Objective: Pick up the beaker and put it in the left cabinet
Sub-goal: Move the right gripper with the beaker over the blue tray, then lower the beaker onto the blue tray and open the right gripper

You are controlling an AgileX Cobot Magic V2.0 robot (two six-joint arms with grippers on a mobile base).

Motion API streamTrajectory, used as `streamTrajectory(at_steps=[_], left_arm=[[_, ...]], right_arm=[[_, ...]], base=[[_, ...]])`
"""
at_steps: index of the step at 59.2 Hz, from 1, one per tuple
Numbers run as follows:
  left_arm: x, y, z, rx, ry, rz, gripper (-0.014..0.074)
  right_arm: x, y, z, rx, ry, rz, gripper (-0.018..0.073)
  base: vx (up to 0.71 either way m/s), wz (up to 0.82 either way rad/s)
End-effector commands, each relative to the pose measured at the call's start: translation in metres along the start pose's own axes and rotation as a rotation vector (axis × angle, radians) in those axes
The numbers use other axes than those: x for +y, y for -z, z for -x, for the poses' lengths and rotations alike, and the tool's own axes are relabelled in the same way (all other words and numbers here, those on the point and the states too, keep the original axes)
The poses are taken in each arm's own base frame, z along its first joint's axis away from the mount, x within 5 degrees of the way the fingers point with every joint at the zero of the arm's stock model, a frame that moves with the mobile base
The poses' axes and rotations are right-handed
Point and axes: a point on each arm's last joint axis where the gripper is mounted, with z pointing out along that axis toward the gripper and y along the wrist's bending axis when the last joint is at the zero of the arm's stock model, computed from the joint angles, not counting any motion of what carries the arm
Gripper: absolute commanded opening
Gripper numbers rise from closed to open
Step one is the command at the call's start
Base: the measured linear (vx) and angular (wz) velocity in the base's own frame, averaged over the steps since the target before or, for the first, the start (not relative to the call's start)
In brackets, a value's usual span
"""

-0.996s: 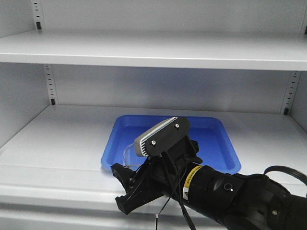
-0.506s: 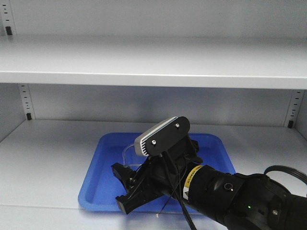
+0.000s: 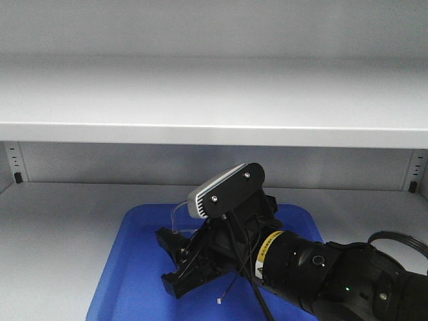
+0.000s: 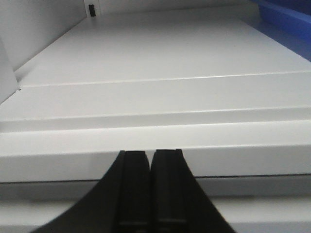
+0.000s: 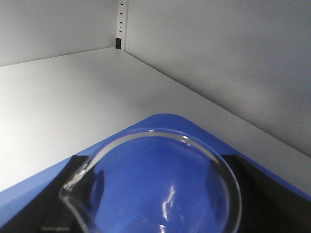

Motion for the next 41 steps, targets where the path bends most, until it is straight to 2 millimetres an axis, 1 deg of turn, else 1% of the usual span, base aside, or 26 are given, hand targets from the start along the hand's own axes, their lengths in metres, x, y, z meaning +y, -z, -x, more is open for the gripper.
streamTrajectory(at_steps=[1, 41], left_arm=[[-0.0014, 0.0025, 0.011, -0.105, 0.009, -0.017, 0.0004], [-0.0014, 0.0025, 0.011, -0.105, 0.009, -0.017, 0.0004]], right_arm=[[-0.0019, 0.0115, 0.0304, -0.158, 0.013, 0.003, 0.0051], [-0.0017, 0.0116, 0.031, -0.165, 0.013, 0.004, 0.0051]], base=[[0.08, -0.02], [0.02, -0.01]])
